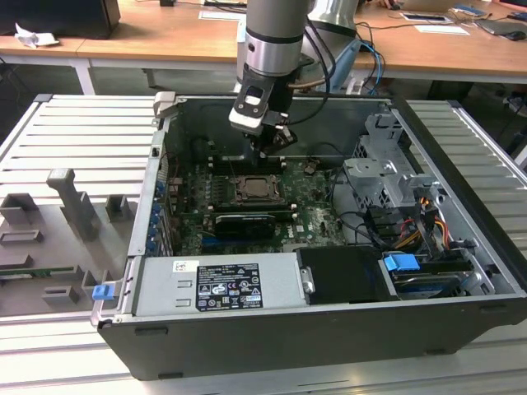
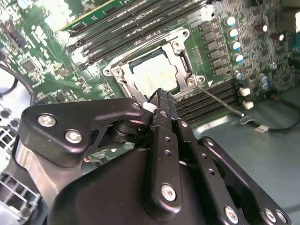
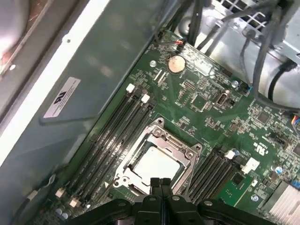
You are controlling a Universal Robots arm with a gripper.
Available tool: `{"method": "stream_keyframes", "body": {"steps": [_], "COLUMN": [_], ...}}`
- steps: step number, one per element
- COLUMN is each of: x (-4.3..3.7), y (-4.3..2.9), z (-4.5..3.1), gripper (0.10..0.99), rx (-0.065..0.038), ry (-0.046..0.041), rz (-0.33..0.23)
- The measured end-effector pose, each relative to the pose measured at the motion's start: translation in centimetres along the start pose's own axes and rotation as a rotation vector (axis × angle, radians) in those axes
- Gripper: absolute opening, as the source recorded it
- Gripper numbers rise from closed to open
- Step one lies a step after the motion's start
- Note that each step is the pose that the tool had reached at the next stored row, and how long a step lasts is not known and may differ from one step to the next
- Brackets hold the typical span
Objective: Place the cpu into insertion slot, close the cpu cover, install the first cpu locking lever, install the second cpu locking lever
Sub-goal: 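Install the first cpu locking lever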
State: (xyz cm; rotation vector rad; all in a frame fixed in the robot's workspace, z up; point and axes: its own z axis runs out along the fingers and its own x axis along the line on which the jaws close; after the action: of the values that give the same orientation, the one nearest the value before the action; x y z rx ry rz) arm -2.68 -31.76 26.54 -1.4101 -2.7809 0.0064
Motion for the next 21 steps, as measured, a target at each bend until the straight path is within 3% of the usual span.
{"method": "stream_keyframes", "body": {"steps": [3, 9, 21], "x": [0.0, 0.0, -0.13], "y": [0.0, 0.0, 0.17], "z": [0.02, 0.02, 0.02], "gripper": [0.106, 0.106, 0.106], "rx": [0.002, 0.004, 0.006], "ry": [-0.0013, -0.003, -0.0046], "rz": [-0.089, -0.203, -0.315]}}
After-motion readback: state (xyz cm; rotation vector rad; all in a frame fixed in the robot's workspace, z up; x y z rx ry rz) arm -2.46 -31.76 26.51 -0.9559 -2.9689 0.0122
